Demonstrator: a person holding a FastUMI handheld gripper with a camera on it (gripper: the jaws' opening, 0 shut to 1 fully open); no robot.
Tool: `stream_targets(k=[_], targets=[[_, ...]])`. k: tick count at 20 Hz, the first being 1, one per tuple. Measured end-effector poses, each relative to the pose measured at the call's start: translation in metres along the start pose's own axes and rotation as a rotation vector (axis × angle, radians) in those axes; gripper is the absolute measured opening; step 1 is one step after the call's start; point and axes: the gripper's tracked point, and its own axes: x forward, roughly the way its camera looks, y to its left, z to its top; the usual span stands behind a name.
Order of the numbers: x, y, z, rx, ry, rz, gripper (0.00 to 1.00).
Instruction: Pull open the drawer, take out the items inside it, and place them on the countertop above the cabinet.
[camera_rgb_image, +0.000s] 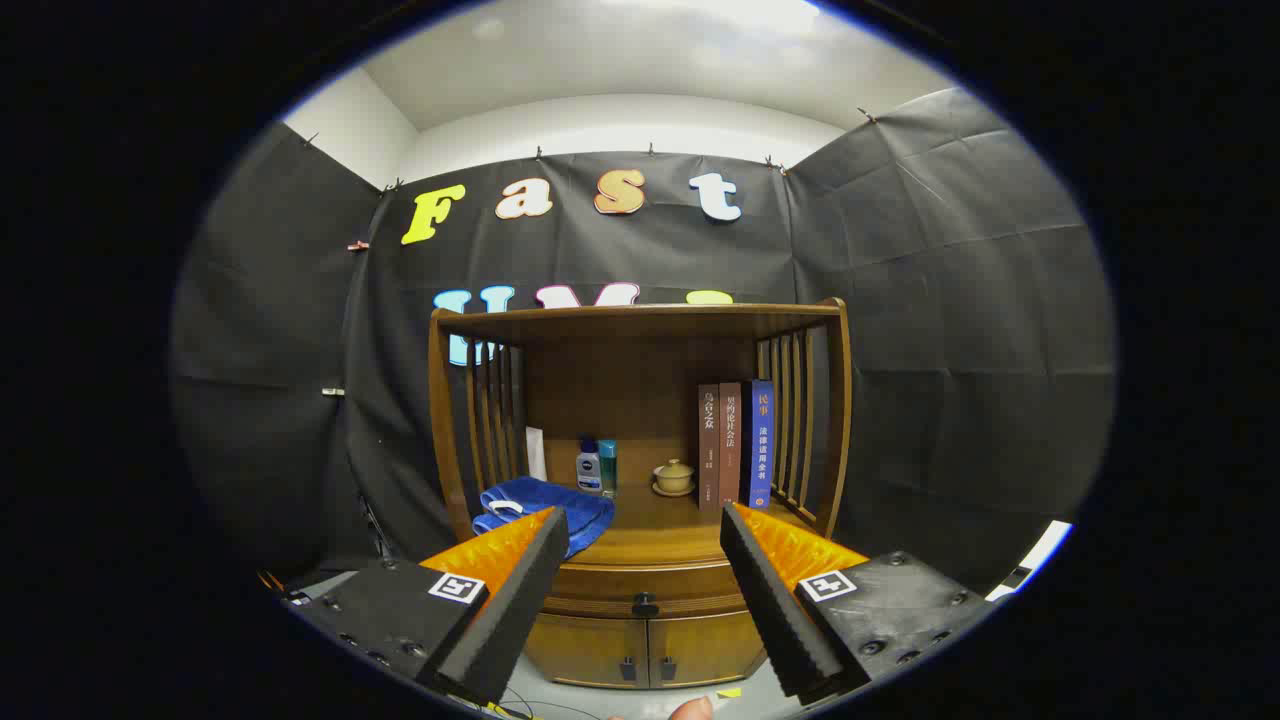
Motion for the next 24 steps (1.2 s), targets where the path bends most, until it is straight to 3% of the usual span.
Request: stream_targets(k=[16,24], targets=[[-0.001,-0.003,0.003,-0.020,-0.010,-0.010,0.98],[0.021,0.006,-0.021,-0.011,-0.034,0.007,0.98]])
